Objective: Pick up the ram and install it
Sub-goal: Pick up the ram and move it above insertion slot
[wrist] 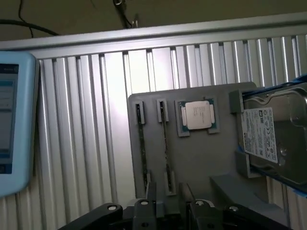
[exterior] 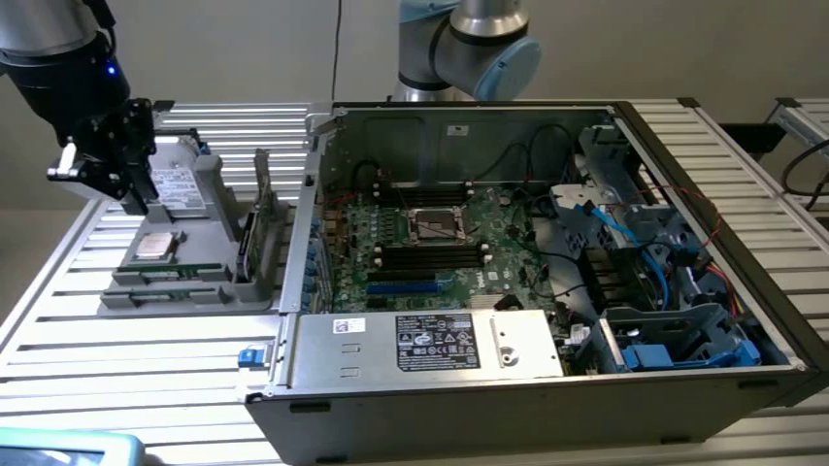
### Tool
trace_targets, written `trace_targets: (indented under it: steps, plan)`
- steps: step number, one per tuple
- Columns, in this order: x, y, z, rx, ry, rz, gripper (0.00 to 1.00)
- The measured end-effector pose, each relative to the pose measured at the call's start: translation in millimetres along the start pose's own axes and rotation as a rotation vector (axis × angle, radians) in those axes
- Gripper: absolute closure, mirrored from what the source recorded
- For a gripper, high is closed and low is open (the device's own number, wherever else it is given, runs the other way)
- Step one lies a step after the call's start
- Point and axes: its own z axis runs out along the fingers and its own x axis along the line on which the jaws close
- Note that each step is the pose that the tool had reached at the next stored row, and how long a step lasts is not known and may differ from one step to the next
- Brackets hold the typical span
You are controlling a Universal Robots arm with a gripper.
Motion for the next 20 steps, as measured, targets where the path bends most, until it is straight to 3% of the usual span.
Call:
trace_targets:
  steps: [2, 8, 20]
  plan:
    - [0.0, 0.1, 0.0, -0.0004, 0.0018, -0.023, 0.67]
    - [0.1, 1.9, 2.9, -0.0003, 0.0019, -0.023, 0.67]
    - [9.9, 9.4, 24.6, 0.0004, 0.0019, -0.022, 0.67]
